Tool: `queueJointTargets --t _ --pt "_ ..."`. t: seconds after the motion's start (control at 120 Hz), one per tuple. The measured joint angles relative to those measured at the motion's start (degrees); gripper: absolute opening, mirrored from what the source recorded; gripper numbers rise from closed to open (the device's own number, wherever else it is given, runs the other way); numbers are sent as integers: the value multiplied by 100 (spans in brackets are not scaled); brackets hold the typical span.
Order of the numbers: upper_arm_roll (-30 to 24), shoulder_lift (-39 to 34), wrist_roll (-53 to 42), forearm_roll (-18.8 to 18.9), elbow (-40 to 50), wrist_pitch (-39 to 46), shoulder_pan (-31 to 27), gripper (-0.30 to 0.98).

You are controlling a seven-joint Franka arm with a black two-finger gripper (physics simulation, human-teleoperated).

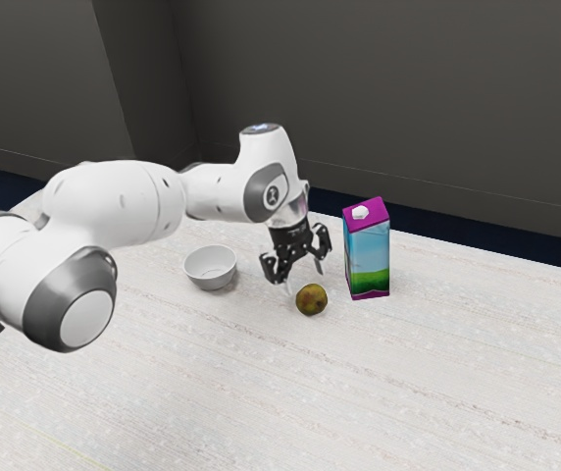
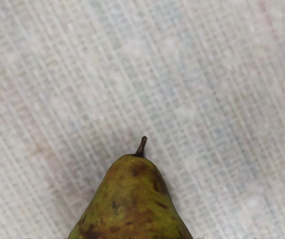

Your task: Place the pear in the bowl.

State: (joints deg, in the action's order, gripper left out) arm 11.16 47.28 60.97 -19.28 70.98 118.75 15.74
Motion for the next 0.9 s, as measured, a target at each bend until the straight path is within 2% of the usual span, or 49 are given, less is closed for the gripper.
queueJointTargets --t 0.383,0.9 --pt "-1 44 39 -259 121 276 59 52" --pt "0 83 20 -407 252 429 91 49"
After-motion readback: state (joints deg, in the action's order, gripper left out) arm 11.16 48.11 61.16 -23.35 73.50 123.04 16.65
